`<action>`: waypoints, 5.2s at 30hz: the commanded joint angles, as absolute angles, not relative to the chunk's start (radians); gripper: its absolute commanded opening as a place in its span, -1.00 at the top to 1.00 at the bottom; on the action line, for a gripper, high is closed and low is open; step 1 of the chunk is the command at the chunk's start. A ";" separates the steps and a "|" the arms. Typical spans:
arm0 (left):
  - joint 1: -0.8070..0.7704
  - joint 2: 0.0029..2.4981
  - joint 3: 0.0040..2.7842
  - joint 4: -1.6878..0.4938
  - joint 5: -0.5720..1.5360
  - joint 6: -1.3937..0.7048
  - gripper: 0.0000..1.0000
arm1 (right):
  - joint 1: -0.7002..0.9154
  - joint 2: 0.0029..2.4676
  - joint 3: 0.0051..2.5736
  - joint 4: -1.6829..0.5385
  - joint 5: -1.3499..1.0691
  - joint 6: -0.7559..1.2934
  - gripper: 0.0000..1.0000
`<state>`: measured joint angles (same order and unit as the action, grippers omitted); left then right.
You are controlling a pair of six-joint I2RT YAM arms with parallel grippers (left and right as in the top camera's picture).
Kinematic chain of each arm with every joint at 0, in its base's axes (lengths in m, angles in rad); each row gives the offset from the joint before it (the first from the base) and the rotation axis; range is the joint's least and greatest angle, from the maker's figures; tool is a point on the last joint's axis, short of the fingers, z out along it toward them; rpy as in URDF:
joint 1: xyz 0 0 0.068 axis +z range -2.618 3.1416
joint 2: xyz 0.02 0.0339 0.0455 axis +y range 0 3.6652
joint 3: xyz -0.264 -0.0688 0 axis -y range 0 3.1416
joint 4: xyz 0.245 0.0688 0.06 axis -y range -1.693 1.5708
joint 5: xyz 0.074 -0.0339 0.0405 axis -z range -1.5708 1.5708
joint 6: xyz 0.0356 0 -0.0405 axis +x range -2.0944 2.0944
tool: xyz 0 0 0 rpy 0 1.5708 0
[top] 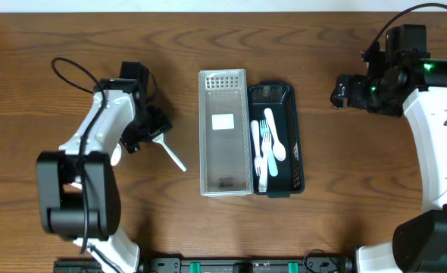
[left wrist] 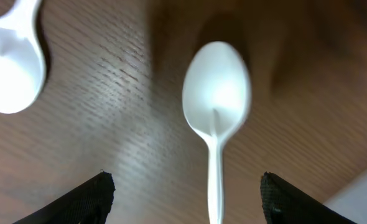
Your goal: Pack container
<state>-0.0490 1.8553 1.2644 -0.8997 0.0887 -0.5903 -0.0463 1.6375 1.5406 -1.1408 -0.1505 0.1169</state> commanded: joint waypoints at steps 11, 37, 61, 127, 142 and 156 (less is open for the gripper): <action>-0.134 1.949 1.258 -0.853 -0.020 -0.634 -0.55 | -0.054 1.644 1.533 -1.132 -0.134 0.096 -0.99; -0.180 1.949 1.145 -0.693 0.068 -0.656 -0.55 | -0.055 1.644 1.533 -1.149 -0.101 0.096 -0.98; -0.180 1.949 1.137 -0.693 0.065 -0.656 0.88 | -0.056 1.644 1.533 -1.148 -0.099 0.091 -0.98; 0.169 1.612 1.401 -1.019 -0.028 -0.007 -1.00 | -0.057 1.644 1.533 -1.138 -0.093 0.092 -0.98; 0.207 1.958 1.401 -0.892 -0.007 0.160 -0.98 | -0.060 1.644 1.533 -1.141 -0.088 0.091 -0.98; 0.207 2.093 1.399 -0.851 0.019 0.213 -0.97 | -0.060 1.644 1.533 -1.145 -0.077 0.091 -0.98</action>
<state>0.2050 2.0686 1.4124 -0.8532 0.0189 0.1928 -0.0467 1.6379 1.5398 -1.1412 -0.0887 0.1017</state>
